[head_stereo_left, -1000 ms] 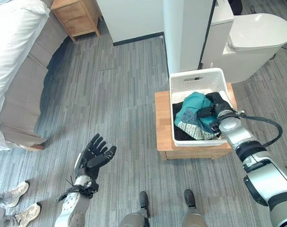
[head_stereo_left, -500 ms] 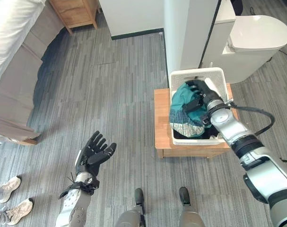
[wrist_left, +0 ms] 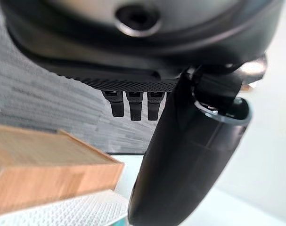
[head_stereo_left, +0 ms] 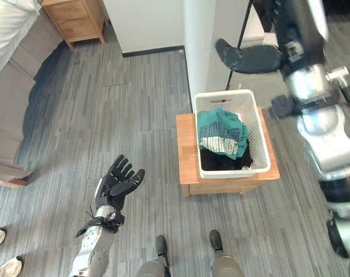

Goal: Pick up bed clothes into laundry basket.

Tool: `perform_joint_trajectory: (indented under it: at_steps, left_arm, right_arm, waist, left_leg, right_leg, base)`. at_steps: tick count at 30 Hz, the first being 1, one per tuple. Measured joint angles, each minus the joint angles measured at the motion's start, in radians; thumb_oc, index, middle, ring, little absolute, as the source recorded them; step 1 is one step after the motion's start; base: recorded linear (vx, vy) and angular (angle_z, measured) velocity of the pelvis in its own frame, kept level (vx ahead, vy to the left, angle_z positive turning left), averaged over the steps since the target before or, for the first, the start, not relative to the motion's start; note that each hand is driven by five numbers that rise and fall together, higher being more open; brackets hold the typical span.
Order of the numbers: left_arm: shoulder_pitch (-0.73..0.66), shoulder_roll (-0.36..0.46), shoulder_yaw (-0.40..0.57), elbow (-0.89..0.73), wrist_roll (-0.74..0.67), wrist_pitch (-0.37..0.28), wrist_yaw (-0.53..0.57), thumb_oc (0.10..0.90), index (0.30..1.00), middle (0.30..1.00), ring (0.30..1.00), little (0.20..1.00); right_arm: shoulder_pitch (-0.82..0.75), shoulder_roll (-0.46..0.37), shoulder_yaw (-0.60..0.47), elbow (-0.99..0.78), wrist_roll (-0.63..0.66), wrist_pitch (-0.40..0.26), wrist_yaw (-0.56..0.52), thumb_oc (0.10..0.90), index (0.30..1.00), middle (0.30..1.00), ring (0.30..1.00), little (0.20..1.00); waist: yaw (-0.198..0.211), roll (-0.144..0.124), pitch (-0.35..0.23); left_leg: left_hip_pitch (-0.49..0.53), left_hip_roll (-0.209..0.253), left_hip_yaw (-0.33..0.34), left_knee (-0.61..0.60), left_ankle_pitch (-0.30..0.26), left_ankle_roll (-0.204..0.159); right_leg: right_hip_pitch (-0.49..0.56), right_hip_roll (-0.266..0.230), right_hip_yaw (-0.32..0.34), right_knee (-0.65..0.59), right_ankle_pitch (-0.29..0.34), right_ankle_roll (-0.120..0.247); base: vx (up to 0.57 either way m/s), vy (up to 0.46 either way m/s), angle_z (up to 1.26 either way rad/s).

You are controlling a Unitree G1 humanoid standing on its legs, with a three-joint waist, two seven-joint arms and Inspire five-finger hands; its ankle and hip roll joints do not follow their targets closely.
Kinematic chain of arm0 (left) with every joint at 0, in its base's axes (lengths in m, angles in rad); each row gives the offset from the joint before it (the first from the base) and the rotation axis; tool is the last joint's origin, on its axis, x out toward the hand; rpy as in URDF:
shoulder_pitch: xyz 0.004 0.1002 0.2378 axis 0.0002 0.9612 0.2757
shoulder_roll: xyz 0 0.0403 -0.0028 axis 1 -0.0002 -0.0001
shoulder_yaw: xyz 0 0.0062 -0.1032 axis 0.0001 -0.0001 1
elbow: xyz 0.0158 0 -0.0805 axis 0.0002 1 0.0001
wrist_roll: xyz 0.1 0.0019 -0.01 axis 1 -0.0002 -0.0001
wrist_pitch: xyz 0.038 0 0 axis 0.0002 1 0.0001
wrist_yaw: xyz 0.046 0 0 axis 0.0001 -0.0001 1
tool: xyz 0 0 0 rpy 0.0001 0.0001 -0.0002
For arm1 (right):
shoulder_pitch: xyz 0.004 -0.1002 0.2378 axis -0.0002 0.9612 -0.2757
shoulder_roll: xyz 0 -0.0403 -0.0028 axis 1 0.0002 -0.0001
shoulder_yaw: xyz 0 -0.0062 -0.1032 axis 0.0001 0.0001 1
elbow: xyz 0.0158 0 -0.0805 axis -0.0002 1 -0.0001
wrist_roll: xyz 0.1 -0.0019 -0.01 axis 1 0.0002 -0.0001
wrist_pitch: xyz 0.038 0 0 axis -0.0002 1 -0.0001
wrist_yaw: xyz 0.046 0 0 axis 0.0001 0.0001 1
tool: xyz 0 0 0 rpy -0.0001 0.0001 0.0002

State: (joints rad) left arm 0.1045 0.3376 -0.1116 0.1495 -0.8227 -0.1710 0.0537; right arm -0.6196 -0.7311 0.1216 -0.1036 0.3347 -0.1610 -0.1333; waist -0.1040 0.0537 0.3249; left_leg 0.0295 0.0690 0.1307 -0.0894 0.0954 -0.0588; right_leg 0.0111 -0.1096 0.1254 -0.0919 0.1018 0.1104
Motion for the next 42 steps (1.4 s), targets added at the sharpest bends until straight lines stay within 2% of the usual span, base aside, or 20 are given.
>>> perform_joint_trajectory:
  at_steps: [7, 11, 16, 19, 20, 21, 22, 23, 26, 28, 30, 31, 33, 34, 35, 37, 39, 40, 41, 42]
  left_arm:
    - [0.053, -0.028, 0.008, -0.021, 0.001, 0.003, 0.001, 0.800, 0.900, 0.900, 0.900, 0.900]
    - [0.023, -0.047, -0.007, -0.025, 0.043, 0.009, -0.002, 0.800, 0.900, 0.900, 0.900, 0.900]
    - [-0.026, -0.089, -0.027, -0.045, 0.070, 0.007, -0.048, 0.800, 0.900, 0.900, 0.900, 0.900]
    - [0.006, -0.127, -0.027, -0.054, 0.075, 0.000, -0.077, 0.800, 0.900, 0.900, 0.900, 0.900]
    - [0.032, -0.136, -0.023, -0.047, 0.075, -0.002, -0.077, 0.800, 0.900, 0.900, 0.900, 0.900]
    - [0.032, -0.125, -0.014, -0.046, 0.074, -0.002, -0.075, 0.800, 0.900, 0.900, 0.900, 0.900]
    - [0.061, -0.129, -0.003, -0.039, 0.073, -0.010, -0.068, 0.800, 0.900, 0.900, 0.900, 0.900]
    - [0.079, -0.097, 0.010, -0.027, 0.068, -0.010, -0.060, 0.800, 0.900, 0.900, 0.900, 0.900]
    - [0.078, 0.007, 0.001, 0.045, 0.082, 0.041, -0.062, 0.800, 0.900, 0.900, 0.900, 0.900]
    - [0.084, 0.005, 0.012, 0.044, 0.082, 0.040, -0.060, 0.800, 0.900, 0.900, 0.900, 0.900]
    - [0.055, -0.002, 0.001, 0.039, 0.082, 0.039, -0.060, 0.800, 0.900, 0.900, 0.900, 0.900]
    - [0.020, -0.010, -0.029, 0.038, 0.082, 0.042, -0.058, 0.800, 0.900, 0.900, 0.900, 0.900]
    - [-0.013, -0.051, -0.054, -0.006, 0.084, 0.038, -0.065, 0.800, 0.900, 0.900, 0.900, 0.900]
    - [-0.053, -0.060, -0.082, 0.000, 0.094, 0.044, -0.065, 0.800, 0.900, 0.900, 0.900, 0.900]
    - [-0.087, -0.081, -0.096, 0.013, 0.119, 0.047, -0.082, 0.800, 0.900, 0.900, 0.900, 0.900]
    - [-0.067, -0.107, -0.115, -0.025, 0.140, 0.042, -0.081, 0.800, 0.900, 0.900, 0.900, 0.900]
    - [-0.050, -0.084, -0.086, -0.029, 0.169, 0.046, -0.055, 0.800, 0.900, 0.900, 0.900, 0.900]
    - [-0.037, -0.078, -0.062, -0.028, 0.197, 0.042, -0.039, 0.800, 0.900, 0.900, 0.900, 0.900]
    - [-0.053, -0.078, -0.026, -0.002, 0.227, 0.038, -0.023, 0.800, 0.900, 0.900, 0.900, 0.900]
    - [-0.079, -0.055, 0.002, 0.014, 0.243, 0.038, -0.006, 0.800, 0.900, 0.900, 0.900, 0.900]
  right_arm:
    - [0.566, 0.302, -0.173, -0.029, 0.260, -0.004, 0.146, 0.800, 0.900, 0.900, 0.900, 0.900]
    - [0.857, 0.451, -0.180, 0.048, 0.381, 0.037, 0.191, 0.800, 0.900, 0.900, 0.900, 0.900]
    - [0.997, 0.464, -0.178, 0.088, 0.400, 0.048, 0.200, 0.800, 0.900, 0.900, 0.900, 0.900]
    - [0.968, 0.378, -0.170, 0.089, 0.413, 0.035, 0.212, 0.800, 0.900, 0.900, 0.900, 0.900]
    - [0.936, 0.343, -0.173, 0.089, 0.414, 0.032, 0.214, 0.800, 0.900, 0.900, 0.900, 0.900]
    - [0.941, 0.346, -0.182, 0.086, 0.414, 0.012, 0.215, 0.800, 0.900, 0.900, 0.900, 0.900]
    - [0.913, 0.335, -0.176, 0.090, 0.413, 0.005, 0.212, 0.800, 0.900, 0.900, 0.900, 0.900]
    - [0.870, 0.337, -0.166, 0.094, 0.412, 0.003, 0.213, 0.800, 0.900, 0.900, 0.900, 0.900]
    - [0.849, 0.391, -0.130, 0.067, 0.394, 0.006, 0.206, 0.800, 0.900, 0.900, 0.900, 0.900]
    - [0.847, 0.413, -0.098, 0.015, 0.392, 0.001, 0.221, 0.800, 0.900, 0.900, 0.900, 0.900]
    - [0.836, 0.437, -0.080, 0.010, 0.394, -0.002, 0.230, 0.800, 0.900, 0.900, 0.900, 0.900]
    - [0.854, 0.443, -0.076, 0.015, 0.398, -0.006, 0.230, 0.800, 0.900, 0.900, 0.900, 0.900]
    - [0.880, 0.426, -0.072, 0.027, 0.397, 0.006, 0.231, 0.800, 0.900, 0.900, 0.900, 0.900]
    - [0.905, 0.450, -0.103, 0.031, 0.399, 0.006, 0.222, 0.800, 0.900, 0.900, 0.900, 0.900]
    - [0.927, 0.476, -0.143, 0.044, 0.409, 0.002, 0.208, 0.800, 0.900, 0.900, 0.900, 0.900]
    - [0.962, 0.466, -0.213, 0.093, 0.412, 0.009, 0.158, 0.800, 0.900, 0.900, 0.900, 0.900]
    - [0.960, 0.465, -0.221, 0.103, 0.386, 0.016, 0.136, 0.800, 0.900, 0.900, 0.900, 0.900]
    - [0.960, 0.466, -0.220, 0.101, 0.367, 0.016, 0.135, 0.800, 0.900, 0.900, 0.900, 0.900]
    - [0.955, 0.466, -0.212, 0.101, 0.355, 0.014, 0.121, 0.800, 0.900, 0.900, 0.900, 0.900]
    - [0.945, 0.466, -0.206, 0.106, 0.354, 0.015, 0.109, 0.800, 0.900, 0.900, 0.900, 0.900]
  waist:
    - [-0.059, -0.018, -0.014]
    - [-0.144, -0.001, -0.009]
    - [-0.180, 0.023, -0.010]
    - [-0.105, 0.069, -0.022]
    - [-0.075, 0.086, -0.020]
    - [-0.098, 0.051, -0.024]
    - [-0.048, 0.041, -0.013]
    - [-0.023, 0.001, -0.005]
    - [-0.021, -0.105, 0.015]
    - [-0.028, -0.115, 0.002]
    - [-0.043, -0.104, -0.003]
    - [-0.091, -0.087, -0.013]
    - [-0.092, -0.039, -0.041]
    - [-0.150, -0.029, -0.042]
    - [-0.178, -0.016, -0.038]
    - [-0.173, 0.053, -0.055]
    - [-0.146, 0.056, -0.049]
    - [-0.150, 0.083, -0.034]
    - [-0.218, 0.115, -0.013]
    - [-0.245, 0.141, 0.007]
  left_leg:
    - [0.008, 0.002, 0.050, 0.001, -0.013, 0.004]
    - [0.002, 0.016, 0.004, 0.002, -0.008, -0.002]
    - [-0.030, 0.041, -0.203, 0.008, 0.022, -0.039]
    - [-0.139, 0.076, -0.346, 0.057, 0.095, -0.067]
    - [-0.167, 0.074, -0.357, 0.077, 0.119, -0.063]
    - [-0.254, 0.043, -0.385, 0.117, 0.171, -0.100]
    - [-0.258, 0.030, -0.315, 0.081, 0.131, -0.082]
    - [-0.279, 0.028, -0.234, 0.091, 0.021, -0.006]
    - [-0.374, -0.007, -0.084, 0.465, -0.056, -0.012]
    - [-0.330, 0.018, 0.001, 0.624, -0.126, -0.007]
    - [-0.238, 0.073, 0.069, 0.626, -0.179, -0.039]
    - [-0.202, 0.139, 0.162, 0.640, -0.212, -0.077]
    - [-0.122, 0.198, 0.222, 0.546, -0.217, -0.096]
    - [-0.110, 0.211, 0.315, 0.459, -0.215, -0.125]
    - [-0.105, 0.198, 0.389, 0.388, -0.196, -0.098]
    - [-0.042, 0.143, 0.380, 0.159, -0.062, -0.021]
    - [-0.016, 0.088, 0.329, 0.099, -0.065, -0.008]
    - [-0.027, 0.074, 0.260, 0.094, -0.090, 0.033]
    - [-0.074, 0.083, 0.138, 0.097, -0.081, 0.033]
    - [-0.093, 0.078, 0.053, 0.064, -0.042, 0.064]
  right_leg:
    - [-0.026, 0.005, 0.048, 0.010, 0.005, 0.003]
    - [-0.036, 0.027, 0.090, 0.094, -0.038, 0.025]
    - [0.014, 0.102, 0.210, 0.195, -0.199, -0.024]
    - [-0.026, 0.214, 0.206, 0.275, -0.230, -0.096]
    - [-0.032, 0.247, 0.165, 0.324, -0.251, -0.096]
    - [-0.079, 0.299, 0.152, 0.401, -0.277, -0.174]
    - [-0.116, 0.293, 0.076, 0.459, -0.277, -0.226]
    - [-0.138, 0.267, 0.022, 0.466, -0.282, -0.228]
    - [-0.063, 0.140, -0.206, 0.293, -0.197, -0.241]
    - [-0.037, 0.096, -0.333, 0.214, -0.158, -0.234]
    - [-0.041, 0.069, -0.436, 0.188, -0.148, -0.228]
    - [-0.016, 0.065, -0.537, 0.133, -0.130, -0.216]
    - [-0.048, 0.046, -0.688, 0.121, -0.114, -0.187]
    - [-0.048, 0.015, -0.764, 0.127, -0.113, -0.178]
    - [-0.056, -0.038, -0.818, 0.186, -0.129, -0.155]
    - [-0.070, -0.077, -0.765, 0.249, -0.134, -0.129]
    - [-0.095, -0.154, -0.725, 0.373, -0.150, -0.106]
    - [-0.138, -0.139, -0.575, 0.445, -0.210, -0.098]
    - [-0.164, 0.031, -0.198, 0.420, -0.271, -0.051]
    - [-0.178, 0.148, 0.036, 0.382, -0.289, -0.016]
  base:
    - [-0.04, 0.020, -0.22]
    - [-0.20, -0.114, 0.27]
    - [-0.36, -0.242, 1.17]
    - [-0.62, -0.415, 1.48]
    - [-0.82, -0.363, 2.16]
    - [-0.39, -0.073, 2.21]
    - [-0.74, -0.119, 2.21]
    - [-0.37, -0.047, 1.58]
    - [-0.59, -0.063, 2.39]
    - [-0.28, -0.012, 2.21]
    - [-0.22, 0.031, 2.24]
    - [-0.18, 0.093, 2.61]
    - [-0.15, 0.225, 2.60]
    - [0.07, 0.339, 2.70]
    - [0.14, 0.421, 3.36]
    - [0.10, 0.386, 1.96]
    - [0.01, 0.242, 0.82]
    - [0.00, 0.246, 1.72]
    - [-0.01, 0.161, 2.25]
    - [0.06, 0.133, 2.25]
